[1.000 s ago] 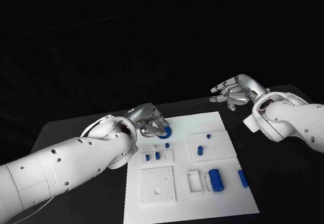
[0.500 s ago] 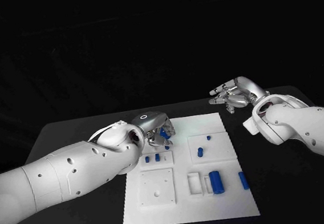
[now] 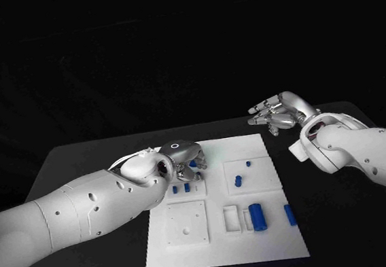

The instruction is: Assemble the parts on the task board

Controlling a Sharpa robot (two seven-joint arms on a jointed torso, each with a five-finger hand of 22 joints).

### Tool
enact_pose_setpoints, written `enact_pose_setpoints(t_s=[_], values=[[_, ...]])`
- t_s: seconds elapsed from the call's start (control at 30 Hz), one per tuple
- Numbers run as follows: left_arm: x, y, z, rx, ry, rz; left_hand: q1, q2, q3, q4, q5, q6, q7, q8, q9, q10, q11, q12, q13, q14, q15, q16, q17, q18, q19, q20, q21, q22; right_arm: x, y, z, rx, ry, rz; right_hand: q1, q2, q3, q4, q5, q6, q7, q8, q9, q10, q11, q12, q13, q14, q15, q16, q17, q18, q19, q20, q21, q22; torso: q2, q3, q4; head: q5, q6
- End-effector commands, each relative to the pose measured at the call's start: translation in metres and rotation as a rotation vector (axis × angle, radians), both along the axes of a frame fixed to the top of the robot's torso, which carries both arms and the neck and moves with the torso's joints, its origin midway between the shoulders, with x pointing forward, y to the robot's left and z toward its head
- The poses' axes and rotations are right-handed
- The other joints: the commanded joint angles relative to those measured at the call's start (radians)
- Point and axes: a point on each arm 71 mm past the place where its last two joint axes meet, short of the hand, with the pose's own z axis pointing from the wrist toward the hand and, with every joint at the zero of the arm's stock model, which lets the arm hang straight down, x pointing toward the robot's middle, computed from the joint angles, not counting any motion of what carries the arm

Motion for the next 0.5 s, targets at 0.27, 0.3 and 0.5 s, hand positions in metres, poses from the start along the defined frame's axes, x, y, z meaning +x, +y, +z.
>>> enact_pose_setpoints(t_s=[0.27,0.3,0.5], values=[[0.0024,0.0002,-0.0057,0.022,-0.012,-0.016,-0.007,0.018,0.07,-0.018,0.005,-0.014,0.011,-0.005,-0.002,-0.009,0.002,-0.007,-0.002,0.012,0.0,0.006,-0.001,0.025,-0.006,0.002,0.036,0.024,-0.0011,0.0041,0.0008,-0.01,-0.008,0.026,-0.014,-0.002,0.007,0.002,0.003,0.001,0.005,-0.004,-0.001,0.0,0.004,-0.008,-0.002,0.002,0.007,0.0,-0.002,0.027,0.042,0.007,-0.007,0.025,0.001,-0.0013,0.0006,-0.001,0.003],[0.0027,0.0003,-0.0059,0.021,-0.013,-0.014,0.001,0.025,0.087,-0.024,-0.018,-0.018,0.015,-0.005,-0.002,-0.008,0.003,-0.007,-0.002,0.013,0.001,0.006,-0.001,0.027,-0.006,0.001,0.04,0.024,-0.0011,0.0045,0.0008,-0.01,-0.008,0.027,-0.016,-0.003,0.006,0.002,0.004,0.0,0.005,-0.004,-0.001,-0.001,0.004,-0.008,-0.002,0.002,0.007,0.0,-0.002,0.027,0.042,0.008,-0.007,0.025,0.001,-0.0015,0.0008,-0.002,0.004],[0.005,0.0023,-0.0069,0.025,-0.012,-0.005,-0.03,0.001,0.172,-0.029,-0.017,-0.028,0.014,-0.005,-0.002,-0.01,0.004,-0.007,-0.002,0.016,0.004,0.0,-0.004,0.035,-0.021,0.006,0.073,0.023,-0.0012,0.0059,0.0007,-0.009,-0.006,0.032,-0.018,-0.004,0.004,0.004,0.004,0.0,0.005,-0.004,0.0,-0.003,0.005,-0.011,-0.002,0.002,0.007,0.001,-0.003,0.027,0.043,0.008,-0.007,0.024,0.001,-0.0012,-0.0004,-0.002,0.006]])
